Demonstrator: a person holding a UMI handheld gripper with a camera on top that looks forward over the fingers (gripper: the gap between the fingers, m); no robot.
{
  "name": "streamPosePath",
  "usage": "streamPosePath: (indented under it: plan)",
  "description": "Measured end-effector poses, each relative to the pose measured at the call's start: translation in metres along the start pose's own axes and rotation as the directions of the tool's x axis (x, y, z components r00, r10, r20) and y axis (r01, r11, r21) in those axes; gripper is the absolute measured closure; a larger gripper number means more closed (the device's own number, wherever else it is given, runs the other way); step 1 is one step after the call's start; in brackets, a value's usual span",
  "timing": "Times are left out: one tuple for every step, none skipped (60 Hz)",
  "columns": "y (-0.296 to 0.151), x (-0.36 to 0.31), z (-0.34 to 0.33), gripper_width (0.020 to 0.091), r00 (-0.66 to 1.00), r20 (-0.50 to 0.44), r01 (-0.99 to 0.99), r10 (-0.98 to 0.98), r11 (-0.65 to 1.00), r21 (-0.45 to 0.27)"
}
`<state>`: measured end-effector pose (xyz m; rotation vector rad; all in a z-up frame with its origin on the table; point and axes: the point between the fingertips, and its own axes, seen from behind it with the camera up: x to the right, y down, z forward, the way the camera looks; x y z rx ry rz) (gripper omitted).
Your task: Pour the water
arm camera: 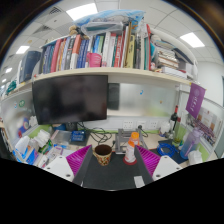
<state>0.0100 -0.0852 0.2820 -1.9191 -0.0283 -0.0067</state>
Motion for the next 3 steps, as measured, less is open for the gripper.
streamPosePath:
  plan:
    - [-0.0001,-0.0008,0.0009,0.0246,1.000,0.002,0.002,-0.002,1.000,0.000]
    - [-0.0004,-0.0016,0.0018,0.0246,1.000,0.004,0.003,-0.003,1.000,0.000]
    - [-0.0005,-0.0021,0.0028,0.0246,1.000,0.006,0.004,-0.004,1.000,-0.001]
